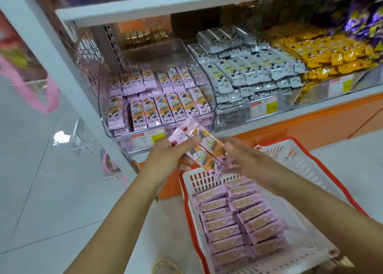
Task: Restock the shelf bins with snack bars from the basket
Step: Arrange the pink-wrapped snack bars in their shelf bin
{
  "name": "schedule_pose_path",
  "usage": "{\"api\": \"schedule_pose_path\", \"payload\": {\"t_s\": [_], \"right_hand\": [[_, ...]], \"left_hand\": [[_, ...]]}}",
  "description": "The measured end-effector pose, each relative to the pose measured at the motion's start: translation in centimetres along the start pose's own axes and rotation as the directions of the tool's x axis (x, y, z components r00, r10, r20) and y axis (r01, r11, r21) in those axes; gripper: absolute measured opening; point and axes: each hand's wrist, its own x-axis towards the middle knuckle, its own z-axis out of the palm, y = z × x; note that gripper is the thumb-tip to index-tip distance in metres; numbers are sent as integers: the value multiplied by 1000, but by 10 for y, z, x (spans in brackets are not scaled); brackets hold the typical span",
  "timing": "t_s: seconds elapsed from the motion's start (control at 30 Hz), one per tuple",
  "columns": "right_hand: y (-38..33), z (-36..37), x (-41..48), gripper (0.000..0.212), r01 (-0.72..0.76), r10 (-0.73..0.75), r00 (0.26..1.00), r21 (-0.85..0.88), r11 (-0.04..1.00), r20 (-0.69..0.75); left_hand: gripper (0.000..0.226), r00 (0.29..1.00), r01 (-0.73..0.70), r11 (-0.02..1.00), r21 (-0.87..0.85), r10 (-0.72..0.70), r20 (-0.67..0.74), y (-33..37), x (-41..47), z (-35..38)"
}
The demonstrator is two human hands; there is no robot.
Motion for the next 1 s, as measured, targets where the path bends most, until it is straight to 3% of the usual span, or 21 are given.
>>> {"api": "schedule_pose_path", "payload": {"t_s": [0.07, 0.13, 0.2, 0.23, 0.27, 0.33, 0.4, 0.47, 0.53, 0.6, 0.8, 0.9, 1.0], "right_hand": [[-20, 12, 2, 79, 214, -249, 968, -382, 899, -43], [-30, 26, 8, 93, 320, -426, 905, -680, 659, 13], [-30, 35, 23, 87, 381, -610, 786, -856, 349, 101], [-31, 39, 31, 81, 388, -676, 725, -888, 248, 128], [-34, 44, 38, 75, 394, -714, 687, -895, 210, 135], [-46, 50, 52, 70, 421, -725, 678, -872, 251, 119], [-62, 53, 69, 66, 419, -694, 718, -828, 371, 53], [-79, 51, 94, 63, 354, -686, 726, -825, 440, -54], [-97, 48, 124, 58, 244, -653, 744, -851, 466, -145], [-113, 46, 157, 53, 102, -555, 802, -864, 493, -221], [-127, 64, 234, 57, -272, -285, 856, -844, 462, -432], [-124, 75, 240, 55, -271, -271, 844, -804, 530, -463], [-122, 81, 235, 56, -180, -278, 876, -802, 570, -394]], "left_hand": [[28, 997, -27, 998, -60, 22, -80, 6, 2, -7], [30, 989, -45, 989, -139, 25, -143, 13, 2, -12], [26, 984, -79, 972, -221, 40, -176, 19, 1, -15], [25, 980, -106, 966, -237, 61, -191, 23, 1, -18], [26, 975, -136, 961, -241, 86, -206, 28, -1, -20], [29, 957, -200, 953, -227, 140, -255, 35, -2, -26], [30, 925, -257, 956, -143, 201, -321, 40, -2, -36], [26, 869, -293, 947, 130, 321, -376, 35, 1, -47], [17, 808, -263, 848, 460, 454, -376, 27, 3, -56], [18, 784, -248, 762, 599, 520, -338, 18, 6, -62], [17, 761, -271, 704, 656, 574, -302, 13, 7, -66], [16, 743, -276, 726, 630, 577, -339, 13, 6, -66], [14, 735, -284, 718, 636, 589, -336, 12, 5, -67]]}}
